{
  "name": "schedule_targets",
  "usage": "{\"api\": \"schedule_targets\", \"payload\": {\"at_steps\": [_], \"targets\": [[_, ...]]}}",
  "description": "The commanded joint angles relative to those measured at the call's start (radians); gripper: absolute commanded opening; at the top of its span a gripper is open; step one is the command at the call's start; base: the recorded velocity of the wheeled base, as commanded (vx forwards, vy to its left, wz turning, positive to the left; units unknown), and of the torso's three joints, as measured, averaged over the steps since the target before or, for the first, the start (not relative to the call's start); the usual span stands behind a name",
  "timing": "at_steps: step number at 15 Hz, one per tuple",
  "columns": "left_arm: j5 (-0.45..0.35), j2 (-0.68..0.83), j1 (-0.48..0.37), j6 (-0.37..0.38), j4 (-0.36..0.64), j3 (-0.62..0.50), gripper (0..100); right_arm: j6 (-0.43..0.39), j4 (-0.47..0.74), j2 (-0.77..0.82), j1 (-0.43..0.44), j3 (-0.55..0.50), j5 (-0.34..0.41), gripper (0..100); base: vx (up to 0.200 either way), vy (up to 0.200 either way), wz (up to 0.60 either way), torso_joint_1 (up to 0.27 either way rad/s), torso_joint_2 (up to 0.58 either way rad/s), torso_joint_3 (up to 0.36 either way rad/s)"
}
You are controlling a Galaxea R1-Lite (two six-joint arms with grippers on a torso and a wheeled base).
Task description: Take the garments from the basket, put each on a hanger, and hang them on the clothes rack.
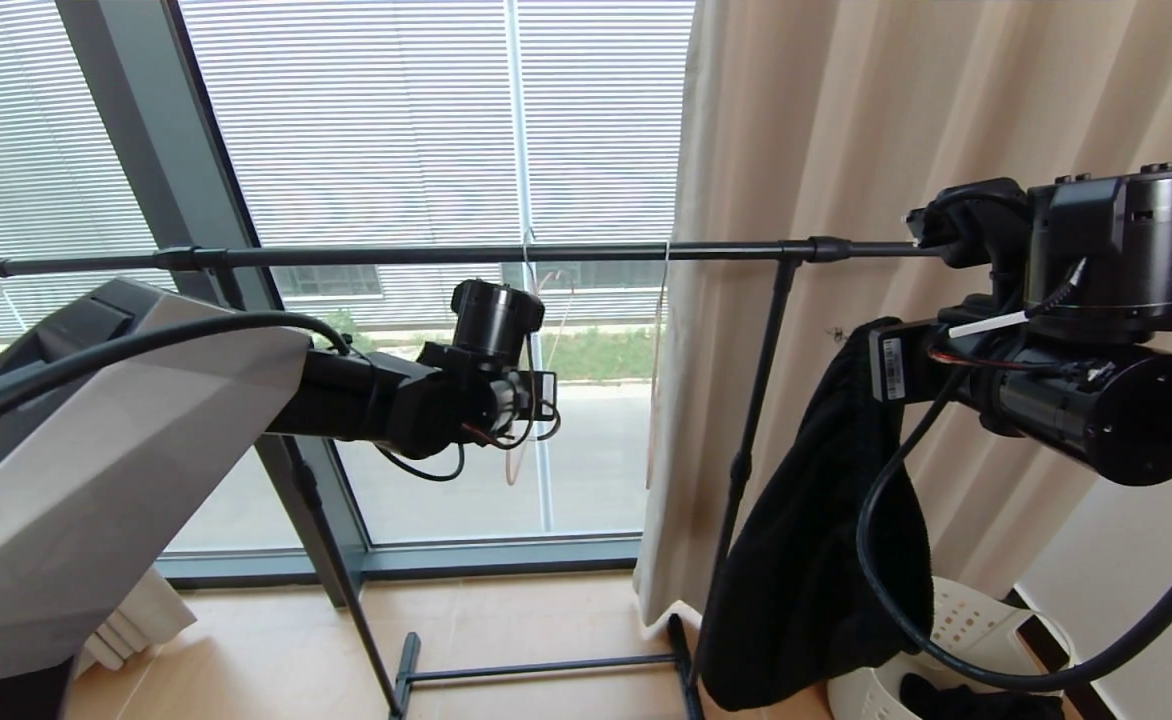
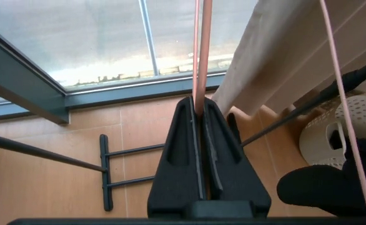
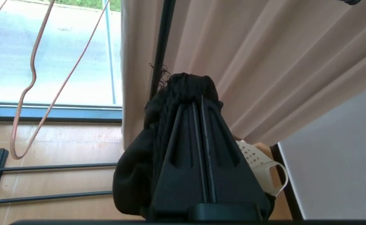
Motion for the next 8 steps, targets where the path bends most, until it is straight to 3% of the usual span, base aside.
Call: {"api": "schedule_targets", "payload": {"at_steps": [1, 7, 8], "targets": [[0.000, -0.081, -0.029, -0.002, -0.001, 0.048, 0, -0.001, -0.001, 0.001, 0.000, 0.000, 0.000, 0, 0.000, 0.000, 0.00, 0.000, 0.00, 0.000], [0.005, -0.329, -0.079, -0.002, -0.041, 0.347, 0, 0.000, -0.001, -0.004, 0.000, 0.000, 0.000, 0, 0.000, 0.000, 0.00, 0.000, 0.00, 0.000], [0.005, -0.397, -0.081, -0.002, -0.057, 0.450, 0, 0.000, -0.001, -0.008, 0.000, 0.000, 0.000, 0, 0.000, 0.000, 0.00, 0.000, 0.00, 0.000]]}}
